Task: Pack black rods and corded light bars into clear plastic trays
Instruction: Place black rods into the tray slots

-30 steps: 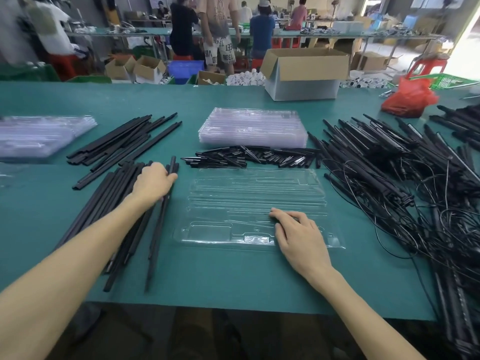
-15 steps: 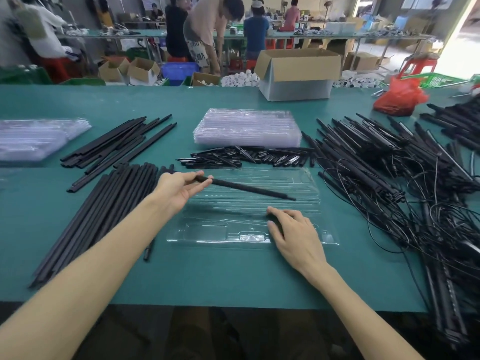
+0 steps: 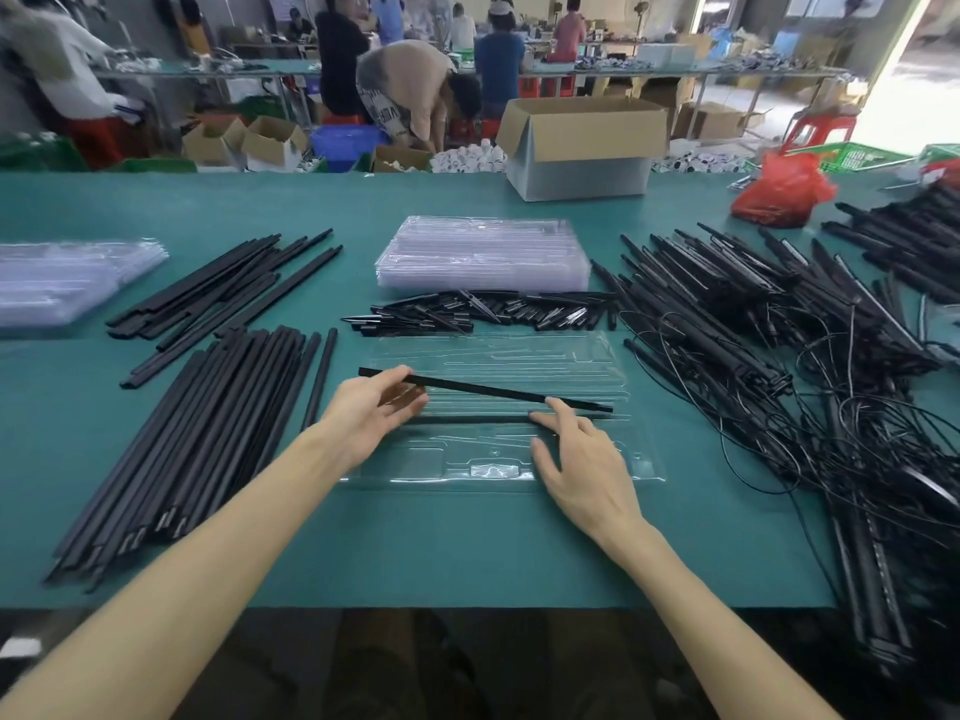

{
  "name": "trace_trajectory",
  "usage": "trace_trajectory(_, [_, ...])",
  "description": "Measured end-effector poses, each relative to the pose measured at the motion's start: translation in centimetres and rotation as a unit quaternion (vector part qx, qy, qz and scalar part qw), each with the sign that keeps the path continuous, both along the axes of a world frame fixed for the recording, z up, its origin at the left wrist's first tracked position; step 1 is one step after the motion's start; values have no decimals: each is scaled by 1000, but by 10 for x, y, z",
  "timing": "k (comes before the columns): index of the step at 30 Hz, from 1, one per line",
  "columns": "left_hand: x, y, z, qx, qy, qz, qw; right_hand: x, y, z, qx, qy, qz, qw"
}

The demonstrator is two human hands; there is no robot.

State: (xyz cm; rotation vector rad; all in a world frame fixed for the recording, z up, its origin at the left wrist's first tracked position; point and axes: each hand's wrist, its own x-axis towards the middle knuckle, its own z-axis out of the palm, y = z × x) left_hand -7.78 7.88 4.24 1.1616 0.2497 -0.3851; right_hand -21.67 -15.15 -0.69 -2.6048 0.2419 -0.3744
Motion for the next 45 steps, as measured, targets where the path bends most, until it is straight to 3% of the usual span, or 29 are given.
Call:
trace_trajectory(3, [3, 5, -2, 31, -27, -6, 999, 1, 0, 1, -4, -4, 0, 1000])
trace_trajectory(6, [0, 4, -6, 150, -92, -4, 984, 1, -1, 2, -4, -9, 1, 1000])
trace_trajectory(9, [3, 5, -14, 314, -178, 0, 933, 1, 0, 1, 3, -12, -2, 1000])
trace_trajectory(12, [5, 7, -18, 413, -214, -26, 885, 2, -1, 1, 4, -10, -3, 1000])
trace_trajectory(15, [7, 8, -23, 514, -288, -46, 807, 2, 0, 1, 3, -8, -6, 1000])
trace_trajectory(18, [5, 8, -26, 619, -357, -44, 698, 2, 2, 1, 5, -5, -8, 1000])
trace_trajectory(21, [4, 7, -28, 659, -427, -58, 616, 2, 1, 1, 3, -1, -10, 1000])
trace_trajectory(26, [-2, 2, -26, 628, -509, -133, 573, 2, 1, 2, 1, -3, -9, 1000])
trace_trajectory(31, [-2, -2, -25, 630, -507, -126, 575, 2, 1, 1, 7, 2, -10, 1000])
trace_trajectory(39, [4, -2, -22, 651, -514, -156, 536, 1, 1, 1, 3, 0, -7, 1000])
trace_trajectory(45, [-8, 1, -30, 662, -554, -135, 486, 0, 1, 1, 0, -2, -3, 1000])
